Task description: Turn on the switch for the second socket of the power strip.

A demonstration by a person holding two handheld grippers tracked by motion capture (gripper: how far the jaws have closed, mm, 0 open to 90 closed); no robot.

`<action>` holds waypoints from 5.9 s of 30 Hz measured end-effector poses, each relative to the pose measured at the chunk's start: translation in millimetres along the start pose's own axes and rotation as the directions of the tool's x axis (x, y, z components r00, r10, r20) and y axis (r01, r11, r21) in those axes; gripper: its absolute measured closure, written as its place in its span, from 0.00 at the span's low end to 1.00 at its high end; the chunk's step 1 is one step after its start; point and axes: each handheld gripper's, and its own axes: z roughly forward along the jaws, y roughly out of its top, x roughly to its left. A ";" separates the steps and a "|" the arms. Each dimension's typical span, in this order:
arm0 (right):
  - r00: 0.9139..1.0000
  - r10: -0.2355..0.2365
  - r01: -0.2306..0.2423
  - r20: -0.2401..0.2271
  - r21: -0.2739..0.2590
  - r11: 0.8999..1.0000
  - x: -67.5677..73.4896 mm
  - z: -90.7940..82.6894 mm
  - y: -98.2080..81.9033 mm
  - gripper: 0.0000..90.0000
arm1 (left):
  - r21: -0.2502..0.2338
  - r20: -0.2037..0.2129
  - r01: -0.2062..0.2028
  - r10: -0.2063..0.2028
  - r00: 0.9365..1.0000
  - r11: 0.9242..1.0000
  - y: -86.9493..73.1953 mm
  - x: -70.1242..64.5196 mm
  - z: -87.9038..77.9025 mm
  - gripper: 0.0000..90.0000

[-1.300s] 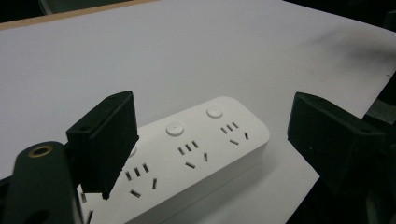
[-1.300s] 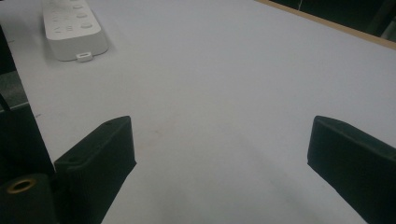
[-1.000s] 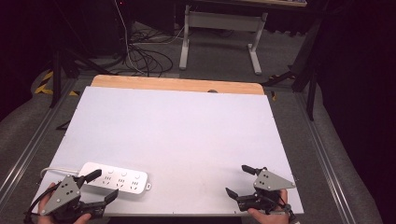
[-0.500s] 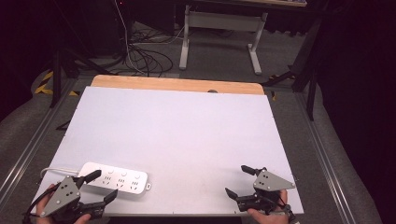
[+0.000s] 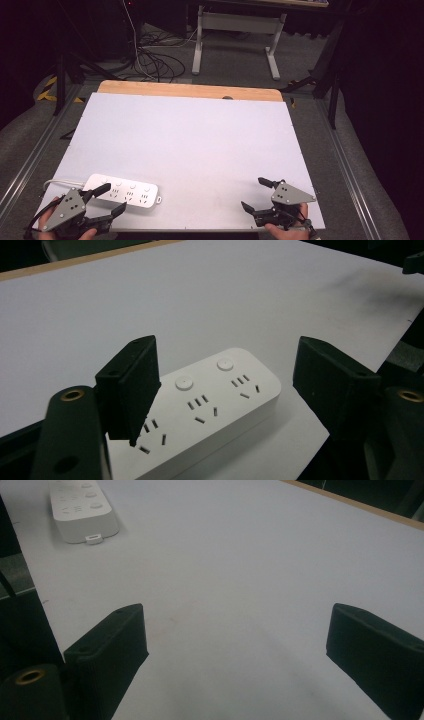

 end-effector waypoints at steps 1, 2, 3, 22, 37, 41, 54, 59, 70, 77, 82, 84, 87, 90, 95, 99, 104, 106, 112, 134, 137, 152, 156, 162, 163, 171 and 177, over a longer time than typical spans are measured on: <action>1.000 0.002 -0.002 0.001 0.000 1.000 0.1 0.0 0.0 0.11 | 0.003 -0.004 0.000 0.000 1.000 1.000 1.2 -0.7 -0.6 0.33; 1.000 0.001 -0.001 0.002 0.001 1.000 -0.1 -0.2 -0.1 0.11 | 0.003 -0.004 0.000 0.000 1.000 1.000 1.2 -0.7 -0.6 0.34; 1.000 0.005 -0.005 0.001 -0.001 1.000 0.0 -0.4 -0.2 0.11 | 0.007 -0.011 -0.001 0.002 1.000 1.000 4.0 -2.0 -1.7 0.34; 1.000 0.015 -0.015 0.001 -0.001 1.000 -0.6 0.1 -0.8 0.11 | 0.013 -0.019 0.006 -0.006 1.000 1.000 22.1 9.5 -7.6 0.36; 1.000 0.012 -0.012 -0.004 0.007 1.000 0.1 0.6 -0.7 0.11 | 0.071 -0.006 -0.032 0.032 0.999 0.997 31.2 16.7 -11.3 0.86; 1.000 0.013 -0.013 -0.005 0.006 1.000 0.0 0.8 -0.8 0.11 | 0.096 -0.002 -0.040 0.041 0.999 0.995 33.1 21.5 -9.2 0.99; 1.000 0.011 -0.011 -0.006 0.010 1.000 0.1 1.5 -0.9 0.11 | 0.207 -0.003 0.021 -0.020 1.000 0.978 37.6 38.4 8.0 1.00; 1.000 0.008 -0.008 -0.005 0.014 1.000 -0.1 1.5 -0.9 0.11 | 0.234 -0.006 0.047 -0.047 0.999 0.971 36.5 43.7 13.9 1.00; 1.000 0.010 -0.010 -0.007 0.013 1.000 0.1 1.4 -0.8 0.11 | 0.315 -0.012 0.082 -0.083 0.997 0.946 31.1 56.1 30.0 1.00; 1.000 0.007 -0.007 -0.008 0.011 1.000 -0.3 1.2 -1.2 0.11 | 0.364 -0.019 0.083 -0.081 0.997 0.928 28.9 59.1 39.7 1.00; 1.000 0.007 -0.007 -0.007 0.014 1.000 -0.4 1.3 -1.2 0.11 | 0.393 -0.027 0.085 -0.081 0.996 0.916 26.9 60.0 45.3 1.00; 1.000 0.008 -0.007 -0.008 0.012 1.000 -0.4 1.4 -1.3 0.11 | 0.402 -0.029 0.081 -0.075 0.997 0.912 26.5 60.9 46.9 1.00; 1.000 0.007 -0.007 -0.009 0.014 1.000 -0.3 1.3 -1.3 0.11 | 0.425 -0.038 0.082 -0.073 0.997 0.901 24.8 61.6 50.8 1.00; 1.000 0.006 -0.006 -0.010 0.014 1.000 -0.1 1.5 -1.2 0.11 | 0.437 -0.043 0.086 -0.074 0.996 0.895 23.5 62.5 52.5 1.00; 1.000 0.005 -0.005 -0.011 0.015 1.000 -0.2 1.6 -1.3 0.11 | 0.455 -0.056 0.085 -0.067 0.996 0.886 21.6 65.0 55.1 1.00; 1.000 0.006 -0.006 -0.011 0.014 1.000 -0.1 1.9 -1.4 0.11 | 0.454 -0.053 0.090 -0.074 0.996 0.887 21.0 64.7 56.5 1.00; 1.000 0.005 -0.005 -0.010 0.015 1.000 -0.1 1.8 -1.4 0.11 | 0.451 -0.052 0.086 -0.070 0.996 0.888 20.8 64.9 56.9 1.00; 1.000 0.006 -0.006 -0.012 0.014 1.000 -0.1 1.9 -1.5 0.11 | 0.452 -0.052 0.078 -0.061 0.997 0.889 20.6 64.3 57.0 1.00; 1.000 0.005 -0.005 -0.012 0.015 1.000 0.0 1.9 -1.5 0.11 | 0.449 -0.051 0.071 -0.053 0.997 0.891 20.3 63.7 57.5 1.00; 1.000 -0.003 0.003 -0.016 0.019 1.000 0.9 1.6 -1.5 0.11 | 0.455 -0.057 0.044 -0.021 0.998 0.889 18.0 61.2 58.8 1.00; 1.000 -0.002 0.002 -0.016 0.019 1.000 0.9 1.6 -1.5 0.11 | 0.454 -0.061 0.048 -0.023 0.998 0.890 17.7 61.7 58.4 1.00; 1.000 -0.003 0.003 -0.017 0.019 1.000 1.3 1.7 -1.7 0.11 | 0.467 -0.067 0.041 -0.010 0.998 0.883 18.3 58.5 60.2 1.00; 1.000 -0.002 0.003 -0.017 0.020 1.000 1.3 1.7 -1.7 0.11 | 0.469 -0.074 0.031 0.004 0.997 0.882 18.3 57.0 60.6 1.00; 1.000 -0.005 0.005 -0.016 0.025 1.000 1.3 2.1 -1.8 0.11 | 0.471 -0.084 0.029 0.012 0.996 0.882 18.7 55.9 61.1 1.00; 1.000 -0.002 0.002 -0.020 0.023 1.000 1.4 2.4 -2.0 0.11 | 0.468 -0.086 0.028 0.014 0.996 0.883 18.6 56.2 61.0 1.00; 1.000 -0.004 0.005 -0.017 0.026 1.000 1.5 2.0 -1.9 0.11 | 0.474 -0.087 0.050 -0.010 0.996 0.879 17.9 56.6 61.0 1.00; 1.000 -0.002 0.003 -0.017 0.029 1.000 1.8 2.0 -1.9 0.11 | 0.471 -0.086 0.042 -0.002 0.996 0.881 18.0 56.6 60.9 1.00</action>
